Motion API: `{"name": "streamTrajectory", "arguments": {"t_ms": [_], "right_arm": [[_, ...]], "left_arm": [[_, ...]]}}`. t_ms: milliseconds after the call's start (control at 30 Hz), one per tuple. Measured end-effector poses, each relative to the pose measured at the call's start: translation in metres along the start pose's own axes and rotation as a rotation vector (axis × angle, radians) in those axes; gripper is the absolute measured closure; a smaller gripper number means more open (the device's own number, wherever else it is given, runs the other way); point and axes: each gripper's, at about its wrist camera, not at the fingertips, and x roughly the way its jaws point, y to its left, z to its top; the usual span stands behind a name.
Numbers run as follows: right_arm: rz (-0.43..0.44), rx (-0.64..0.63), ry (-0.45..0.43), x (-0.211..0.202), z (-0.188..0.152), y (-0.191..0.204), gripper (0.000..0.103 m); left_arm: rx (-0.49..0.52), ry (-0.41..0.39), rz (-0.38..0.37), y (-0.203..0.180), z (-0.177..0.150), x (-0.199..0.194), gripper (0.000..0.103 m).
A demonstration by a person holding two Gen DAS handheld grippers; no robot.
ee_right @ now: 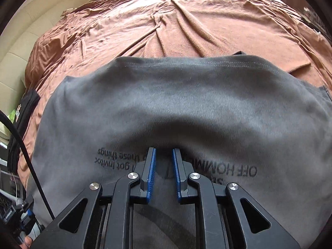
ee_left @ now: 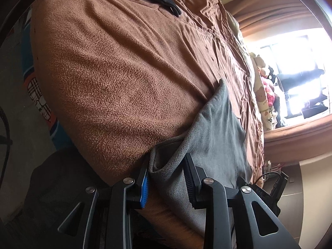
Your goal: Fold small clothes
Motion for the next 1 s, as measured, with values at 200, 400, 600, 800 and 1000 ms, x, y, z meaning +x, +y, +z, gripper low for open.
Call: {"name": "streamTrajectory", "arguments": {"t_ms": [200,400,600,800,1000], "right_arm": [[-0.04,-0.003,-0.004,0.017,0.029,0.005,0.091],[-0.063,0.005,0.004,0.037,0.054,0.004,0.091],[-0.096,-0.016,0.002,0.046,0.074,0.009,0.091],[-0.113,-0.041,0.017,0.062,0.089,0.009,0.091],[-0.134,-0.062,0.0,0.055,0.09,0.02,0.091]], "left_arm": [[-0.019,-0.002,0.004,0.0,-0.001,-0.001,0.072],[-0.014,0.001,0.008,0.0,-0.002,0.001,0.072],[-0.018,0.01,0.001,0.001,0.0,0.002,0.072],[-0.013,0.011,-0.002,0.001,0.0,0.002,0.072],[-0.021,0.003,-0.003,0.001,-0.002,0.002,0.072]]}}
